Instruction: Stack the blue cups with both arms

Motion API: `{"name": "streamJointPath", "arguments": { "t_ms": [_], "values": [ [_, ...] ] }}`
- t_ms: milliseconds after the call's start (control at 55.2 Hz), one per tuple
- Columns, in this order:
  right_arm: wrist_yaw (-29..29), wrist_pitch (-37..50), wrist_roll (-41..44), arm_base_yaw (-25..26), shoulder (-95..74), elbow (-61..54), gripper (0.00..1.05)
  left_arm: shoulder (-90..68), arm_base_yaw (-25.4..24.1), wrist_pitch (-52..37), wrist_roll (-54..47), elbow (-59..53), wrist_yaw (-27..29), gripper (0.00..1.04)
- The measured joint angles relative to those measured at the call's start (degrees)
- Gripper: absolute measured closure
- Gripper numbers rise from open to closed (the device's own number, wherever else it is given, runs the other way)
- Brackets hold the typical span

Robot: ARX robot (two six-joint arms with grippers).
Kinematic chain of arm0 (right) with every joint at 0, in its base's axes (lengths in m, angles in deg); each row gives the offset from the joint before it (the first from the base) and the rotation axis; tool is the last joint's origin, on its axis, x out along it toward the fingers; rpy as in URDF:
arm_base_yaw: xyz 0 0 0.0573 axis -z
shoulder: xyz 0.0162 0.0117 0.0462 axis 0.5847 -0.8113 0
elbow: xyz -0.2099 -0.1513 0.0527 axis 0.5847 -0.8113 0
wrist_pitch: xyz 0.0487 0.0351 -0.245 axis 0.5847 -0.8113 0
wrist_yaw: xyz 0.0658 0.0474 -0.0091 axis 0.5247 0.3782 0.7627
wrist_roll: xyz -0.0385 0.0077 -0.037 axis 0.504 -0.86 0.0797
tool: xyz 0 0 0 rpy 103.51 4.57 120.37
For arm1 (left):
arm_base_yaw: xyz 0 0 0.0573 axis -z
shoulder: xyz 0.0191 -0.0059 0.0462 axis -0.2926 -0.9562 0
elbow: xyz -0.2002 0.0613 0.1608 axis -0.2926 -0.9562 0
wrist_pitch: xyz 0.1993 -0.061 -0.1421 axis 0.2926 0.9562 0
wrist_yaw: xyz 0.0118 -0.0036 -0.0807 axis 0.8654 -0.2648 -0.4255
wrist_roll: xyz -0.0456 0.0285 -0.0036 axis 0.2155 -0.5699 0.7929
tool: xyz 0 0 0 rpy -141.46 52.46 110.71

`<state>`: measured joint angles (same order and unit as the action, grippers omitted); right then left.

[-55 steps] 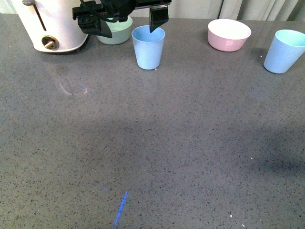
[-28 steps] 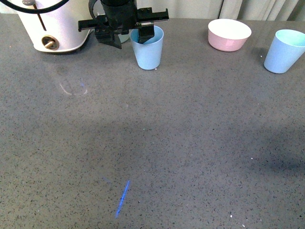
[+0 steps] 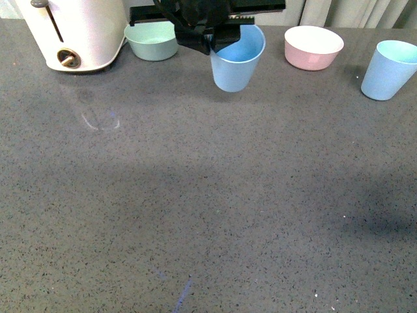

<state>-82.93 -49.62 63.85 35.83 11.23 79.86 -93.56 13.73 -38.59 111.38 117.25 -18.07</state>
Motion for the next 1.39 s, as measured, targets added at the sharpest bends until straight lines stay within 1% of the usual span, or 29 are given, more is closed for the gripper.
{"name": "streamJointPath", "arguments": {
  "t_ms": [109,326,525,941,1014,1050,1104,1122,1177,1195,1213,1322,1394],
  "values": [
    [0.0,0.0,0.0,0.0,0.0,0.0,0.09,4.0,2.5,-1.6,0.5,-6.0,0.3,1.03],
    [0.0,0.0,0.0,0.0,0.0,0.0,0.09,4.9,5.9,-2.9,1.9,-12.0,-0.3,1.03],
    [0.0,0.0,0.0,0.0,0.0,0.0,0.09,3.4,8.1,-3.0,3.4,-12.5,-0.6,1.03],
    [0.0,0.0,0.0,0.0,0.0,0.0,0.09,1.5,8.6,-2.3,3.7,-11.6,0.4,1.03],
    [0.0,0.0,0.0,0.0,0.0,0.0,0.09,1.4,8.6,-2.3,3.7,-11.5,0.4,0.95],
    [0.0,0.0,0.0,0.0,0.0,0.0,0.09,1.4,8.6,-2.3,3.6,-11.5,0.5,0.90],
    [0.0,0.0,0.0,0.0,0.0,0.0,0.09,1.0,8.7,-2.6,3.1,-11.5,1.6,0.79],
    [0.0,0.0,0.0,0.0,0.0,0.0,0.09,0.9,8.8,-2.9,2.9,-11.5,1.7,0.74],
    [0.0,0.0,0.0,0.0,0.0,0.0,0.09,0.9,8.9,-3.1,2.5,-11.5,1.9,0.63],
    [0.0,0.0,0.0,0.0,0.0,0.0,0.09,0.9,8.9,-3.2,2.4,-11.5,1.9,0.61],
    [0.0,0.0,0.0,0.0,0.0,0.0,0.09,0.9,8.9,-3.3,2.4,-11.5,1.9,0.56],
    [0.0,0.0,0.0,0.0,0.0,0.0,0.09,0.9,8.9,-4.0,1.9,-11.5,2.6,0.35],
    [0.0,0.0,0.0,0.0,0.0,0.0,0.09,0.9,8.9,-4.6,1.2,-11.5,3.7,0.26]
  ]
}}
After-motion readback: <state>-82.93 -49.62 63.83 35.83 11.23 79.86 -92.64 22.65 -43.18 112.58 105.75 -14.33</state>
